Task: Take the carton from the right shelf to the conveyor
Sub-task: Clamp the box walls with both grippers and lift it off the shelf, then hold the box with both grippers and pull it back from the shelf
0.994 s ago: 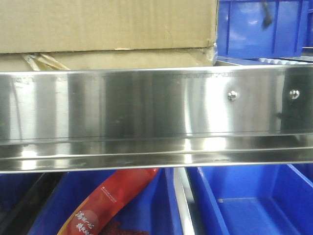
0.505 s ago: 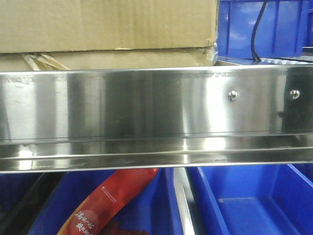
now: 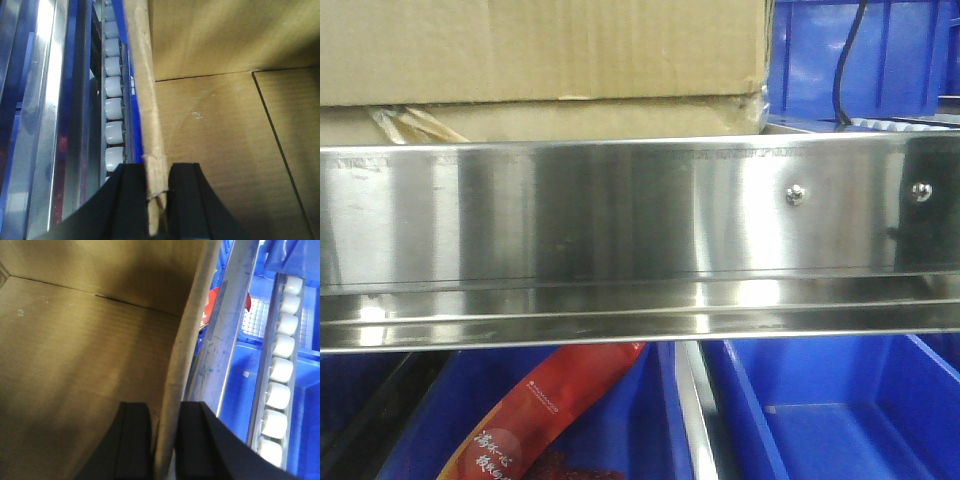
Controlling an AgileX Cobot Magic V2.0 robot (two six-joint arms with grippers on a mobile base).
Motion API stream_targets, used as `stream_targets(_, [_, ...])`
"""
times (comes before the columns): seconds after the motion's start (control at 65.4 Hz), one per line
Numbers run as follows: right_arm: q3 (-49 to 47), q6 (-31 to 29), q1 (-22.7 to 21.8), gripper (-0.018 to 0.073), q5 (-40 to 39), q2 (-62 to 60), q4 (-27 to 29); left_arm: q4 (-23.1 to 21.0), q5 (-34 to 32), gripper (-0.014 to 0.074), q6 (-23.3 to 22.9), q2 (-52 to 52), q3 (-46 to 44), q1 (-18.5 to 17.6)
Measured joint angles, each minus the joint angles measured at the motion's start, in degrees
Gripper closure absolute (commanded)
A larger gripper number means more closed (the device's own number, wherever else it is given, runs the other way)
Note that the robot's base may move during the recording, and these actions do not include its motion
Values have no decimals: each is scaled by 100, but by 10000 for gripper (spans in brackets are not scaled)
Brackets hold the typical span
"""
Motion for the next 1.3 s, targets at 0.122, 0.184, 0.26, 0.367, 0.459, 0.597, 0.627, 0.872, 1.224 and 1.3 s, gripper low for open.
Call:
stream_targets(0.122, [0, 0, 0, 629, 36, -414, 0, 12, 1, 607, -24, -430, 0, -146])
stream_targets(0.184, [0, 11, 0, 629, 47, -652, -30, 22, 13, 607, -47, -636, 0, -248])
stream_targets(0.26, [0, 11, 0, 629, 59, -992, -87, 111, 13, 607, -112, -938, 0, -446])
stream_targets(0.367, [80, 11, 0, 629, 91, -1458, -157, 301, -15, 607, -351, -1309, 13, -774])
stream_targets(0.459, [364, 11, 0, 629, 91, -1887, -182, 476, -20, 607, -532, -1632, 173, -1072])
stream_targets(0.597, [1081, 11, 0, 629, 91, -2574, -181, 612, -20, 607, -776, -2075, 586, -1469])
stream_targets(0.627, [1255, 11, 0, 629, 91, -2709, -181, 623, -20, 607, -812, -2175, 712, -1559])
stream_targets(0.872, [2643, 45, 0, 629, 91, -3687, -156, 549, 27, 607, -1119, -2706, 1553, -1954])
stream_targets(1.224, [2999, 95, 0, 629, -65, -3908, -108, 497, -8, 605, -1180, -2812, 1816, -1966])
stream_targets(1.3, [2999, 95, 0, 629, -75, -3908, -108, 497, -8, 605, -1180, -2812, 1816, -1966])
